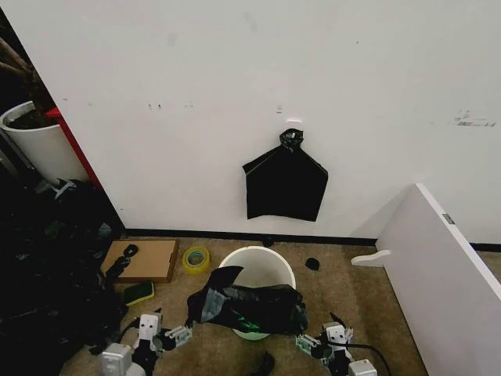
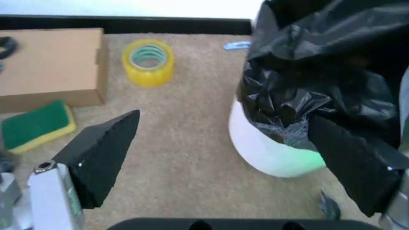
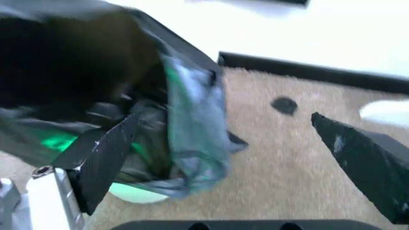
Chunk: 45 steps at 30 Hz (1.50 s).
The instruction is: Place the garbage bag over the trash bin.
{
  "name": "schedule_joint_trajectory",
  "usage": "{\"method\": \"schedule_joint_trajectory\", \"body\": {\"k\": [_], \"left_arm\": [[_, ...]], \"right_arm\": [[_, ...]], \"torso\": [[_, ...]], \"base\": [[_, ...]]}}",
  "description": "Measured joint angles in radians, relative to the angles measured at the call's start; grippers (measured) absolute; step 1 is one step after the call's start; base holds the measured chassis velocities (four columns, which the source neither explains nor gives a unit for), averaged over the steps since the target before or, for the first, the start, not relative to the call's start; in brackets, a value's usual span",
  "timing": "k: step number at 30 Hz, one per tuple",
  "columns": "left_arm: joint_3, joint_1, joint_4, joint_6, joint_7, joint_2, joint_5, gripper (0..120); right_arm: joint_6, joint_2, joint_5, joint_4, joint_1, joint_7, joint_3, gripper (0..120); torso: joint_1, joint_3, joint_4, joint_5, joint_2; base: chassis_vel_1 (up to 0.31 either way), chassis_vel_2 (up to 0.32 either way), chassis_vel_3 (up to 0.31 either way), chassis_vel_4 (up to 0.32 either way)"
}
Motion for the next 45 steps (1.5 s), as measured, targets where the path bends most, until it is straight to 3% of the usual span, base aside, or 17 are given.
{"method": "schedule_joint_trajectory", "body": {"k": [9,16,19,23,30,35,45], "left_arm": [[0.002,-0.017,0.045,-0.047,0.155,0.037,-0.016,100],[-0.044,-0.012,0.060,-0.116,0.196,0.044,-0.043,100],[-0.093,0.043,0.045,-0.181,0.249,0.046,-0.013,100],[-0.121,0.109,0.042,-0.189,0.251,0.039,0.084,100],[-0.118,0.129,0.047,-0.202,0.225,0.015,0.112,100],[-0.095,0.123,0.048,-0.214,0.214,0.006,0.121,100],[-0.020,0.083,0.033,-0.235,0.167,-0.006,0.220,100]], "right_arm": [[0.025,0.000,-0.024,-0.014,-0.004,-0.016,-0.001,100],[0.042,0.001,-0.019,-0.017,-0.003,-0.018,0.001,100],[0.082,0.004,-0.023,-0.011,-0.003,-0.030,-0.002,100],[0.116,-0.001,-0.034,0.015,-0.018,-0.052,-0.013,100],[0.210,-0.017,-0.128,0.054,-0.028,-0.136,-0.077,100],[0.216,-0.023,-0.223,0.028,0.021,-0.165,-0.127,100],[0.161,-0.009,-0.114,0.017,0.156,-0.183,-0.271,100]], "torso": [[0.000,0.000,0.0000,0.0000,0.000],[0.000,0.000,0.0000,0.0000,0.000],[0.000,0.000,-0.0002,0.0001,0.000],[0.000,0.000,0.0002,0.0001,0.000],[0.000,0.000,-0.0002,0.0000,0.000],[0.000,0.000,-0.0001,0.0001,0.000],[0.000,0.000,0.0001,-0.0003,0.000]], "base": [[0.000,0.000,0.000,0.000],[0.000,0.000,0.000,0.000],[0.000,0.000,0.000,0.000],[0.000,0.000,0.000,0.000],[0.000,0.000,0.000,0.000],[0.000,0.000,0.000,0.000],[0.000,0.000,0.000,0.000]]}}
